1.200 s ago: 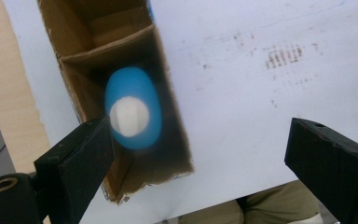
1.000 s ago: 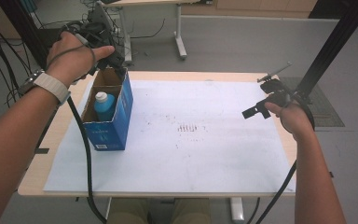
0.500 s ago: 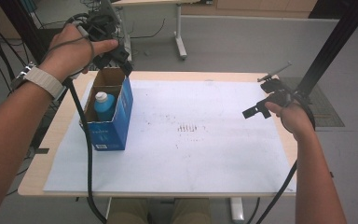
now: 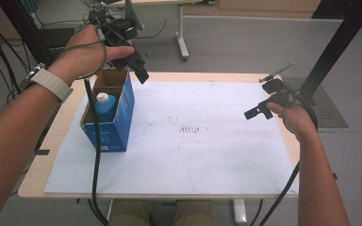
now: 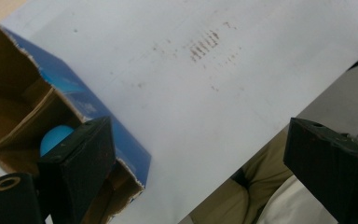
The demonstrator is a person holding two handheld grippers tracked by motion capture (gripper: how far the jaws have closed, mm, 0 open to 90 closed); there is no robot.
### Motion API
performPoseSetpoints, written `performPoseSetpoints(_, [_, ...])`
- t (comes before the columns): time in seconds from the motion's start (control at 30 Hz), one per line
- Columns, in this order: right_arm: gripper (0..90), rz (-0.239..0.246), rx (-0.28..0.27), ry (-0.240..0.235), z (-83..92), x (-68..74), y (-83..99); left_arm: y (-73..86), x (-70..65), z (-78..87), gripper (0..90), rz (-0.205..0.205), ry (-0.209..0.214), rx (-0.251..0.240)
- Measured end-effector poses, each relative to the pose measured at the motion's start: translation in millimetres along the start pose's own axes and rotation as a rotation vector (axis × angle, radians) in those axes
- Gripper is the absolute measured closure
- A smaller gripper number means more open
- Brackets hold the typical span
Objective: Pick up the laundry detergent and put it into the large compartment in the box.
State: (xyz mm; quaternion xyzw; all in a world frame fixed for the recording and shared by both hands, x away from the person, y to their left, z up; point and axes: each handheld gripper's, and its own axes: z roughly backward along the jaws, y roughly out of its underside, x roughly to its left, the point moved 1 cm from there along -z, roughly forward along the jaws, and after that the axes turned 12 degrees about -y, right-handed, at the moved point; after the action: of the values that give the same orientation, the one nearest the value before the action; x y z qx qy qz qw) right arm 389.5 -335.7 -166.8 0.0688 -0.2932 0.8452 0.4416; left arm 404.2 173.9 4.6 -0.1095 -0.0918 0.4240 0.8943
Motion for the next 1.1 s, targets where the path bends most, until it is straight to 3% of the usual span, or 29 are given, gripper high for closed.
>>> performPoseSetpoints(0.07, [7.3, 0.001, -0.002, -0.002, 0.0, 0.3, 0.2, -1.2, -1.8, -1.0, 9.4, -0.013, -0.001, 0.001])
performPoseSetpoints(0.17, [7.3, 0.0, -0.003, -0.002, 0.3, 0.9, -0.2, -6.2, -8.4, -5.3, 9.4, -0.072, -0.007, 0.005])
performPoseSetpoints(0.23, [7.3, 0.002, -0.005, -0.003, 0.7, 1.3, -0.2, -6.8, -9.7, -5.8, 9.7, -0.085, -0.008, 0.004])
performPoseSetpoints(0.3, [7.3, 0.003, -0.005, -0.003, 1.3, 1.9, -0.4, -8.0, -15.5, -8.0, 10.0, -0.136, -0.02, -0.011])
performPoseSetpoints(0.47, [7.2, 0.009, -0.005, -0.004, 2.0, 3.2, -0.7, -10.9, -19.8, -10.6, 10.1, -0.184, -0.019, -0.011])
performPoseSetpoints(0.53, [7.0, 0.008, -0.007, -0.005, 1.9, 3.9, -0.7, -13.7, -24.9, -13.2, 10.1, -0.221, -0.03, 0.0])
performPoseSetpoints(1.03, [7.0, 0.016, -0.006, -0.007, 1.7, 7.6, -1.0, -18.3, -42.0, -28.3, 10.1, -0.364, -0.045, 0.022])
performPoseSetpoints(1.1, [7.0, 0.016, -0.007, -0.007, 1.8, 8.0, -0.9, -18.5, -43.4, -29.5, 10.1, -0.369, -0.045, 0.024])
